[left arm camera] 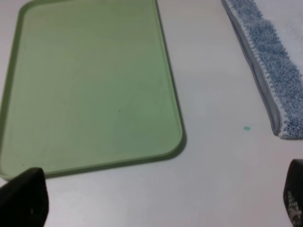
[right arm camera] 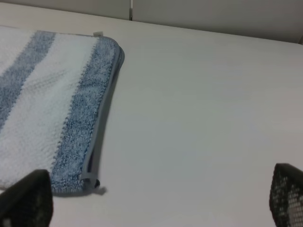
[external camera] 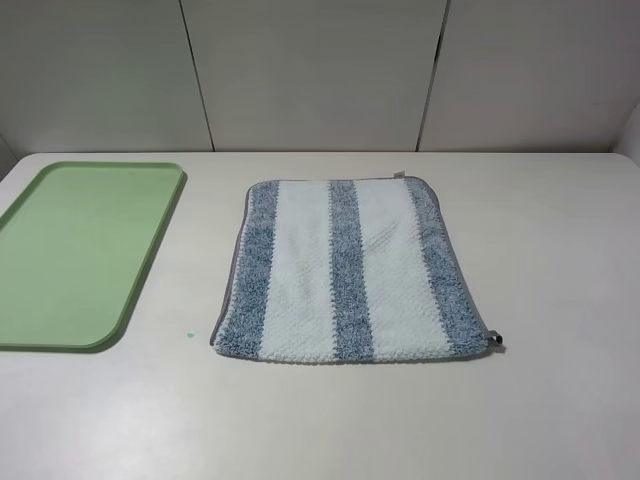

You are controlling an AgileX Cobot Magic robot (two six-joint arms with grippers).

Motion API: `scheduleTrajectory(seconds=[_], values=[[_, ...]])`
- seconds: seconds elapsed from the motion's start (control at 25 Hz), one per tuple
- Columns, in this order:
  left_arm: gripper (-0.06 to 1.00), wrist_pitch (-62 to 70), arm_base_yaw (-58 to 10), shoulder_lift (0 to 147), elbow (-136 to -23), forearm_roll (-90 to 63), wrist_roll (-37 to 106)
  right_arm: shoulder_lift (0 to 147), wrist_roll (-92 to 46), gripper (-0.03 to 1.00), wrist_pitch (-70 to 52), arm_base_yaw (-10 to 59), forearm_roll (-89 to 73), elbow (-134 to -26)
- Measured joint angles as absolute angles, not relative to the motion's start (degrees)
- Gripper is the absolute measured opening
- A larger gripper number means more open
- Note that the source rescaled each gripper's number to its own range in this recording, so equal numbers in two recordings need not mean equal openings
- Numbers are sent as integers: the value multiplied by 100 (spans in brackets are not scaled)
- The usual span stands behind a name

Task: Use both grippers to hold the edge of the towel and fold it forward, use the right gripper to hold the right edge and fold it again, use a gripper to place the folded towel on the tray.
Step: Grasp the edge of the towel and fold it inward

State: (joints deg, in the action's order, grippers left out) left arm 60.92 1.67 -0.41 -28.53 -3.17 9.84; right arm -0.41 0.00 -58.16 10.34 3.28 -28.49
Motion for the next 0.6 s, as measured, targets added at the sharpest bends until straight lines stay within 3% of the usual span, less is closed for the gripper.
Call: scheduleTrajectory(seconds=[0.6], values=[[100,6092,167,-41,-2853,-317,984,-41,0,100,-5816,1034,328,-2849]])
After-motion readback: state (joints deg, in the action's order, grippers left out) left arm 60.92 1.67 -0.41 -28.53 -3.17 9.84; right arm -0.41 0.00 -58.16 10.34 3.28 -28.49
